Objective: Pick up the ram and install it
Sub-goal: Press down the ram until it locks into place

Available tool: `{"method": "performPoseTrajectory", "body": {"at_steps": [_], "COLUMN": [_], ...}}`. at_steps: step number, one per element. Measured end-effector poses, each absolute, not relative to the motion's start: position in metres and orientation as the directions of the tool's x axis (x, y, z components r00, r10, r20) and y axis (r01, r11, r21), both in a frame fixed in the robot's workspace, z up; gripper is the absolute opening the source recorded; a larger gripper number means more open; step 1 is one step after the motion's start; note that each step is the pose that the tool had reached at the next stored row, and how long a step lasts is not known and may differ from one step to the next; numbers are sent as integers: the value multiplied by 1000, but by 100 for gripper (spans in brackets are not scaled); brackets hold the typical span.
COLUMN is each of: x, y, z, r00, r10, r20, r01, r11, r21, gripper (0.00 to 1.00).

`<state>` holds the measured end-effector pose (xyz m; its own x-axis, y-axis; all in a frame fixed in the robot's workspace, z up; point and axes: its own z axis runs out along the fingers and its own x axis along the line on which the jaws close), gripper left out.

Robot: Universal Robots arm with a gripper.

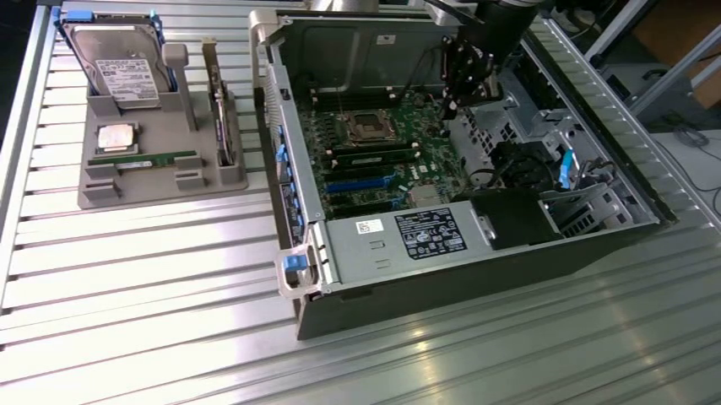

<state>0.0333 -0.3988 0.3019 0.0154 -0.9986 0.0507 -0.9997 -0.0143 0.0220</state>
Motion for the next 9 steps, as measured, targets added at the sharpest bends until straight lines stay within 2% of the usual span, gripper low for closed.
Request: {"method": "performPoseTrajectory", "body": {"at_steps": [6, 9], "x": [33, 33], "y": [-399, -399], "z": [302, 302], "r00": [11, -52], "r10": [-999, -997], "r20": [51, 55], "r01": [-1000, -998], "r11": [-10, 53], "r21": [22, 22], "gripper": [11, 11]}}
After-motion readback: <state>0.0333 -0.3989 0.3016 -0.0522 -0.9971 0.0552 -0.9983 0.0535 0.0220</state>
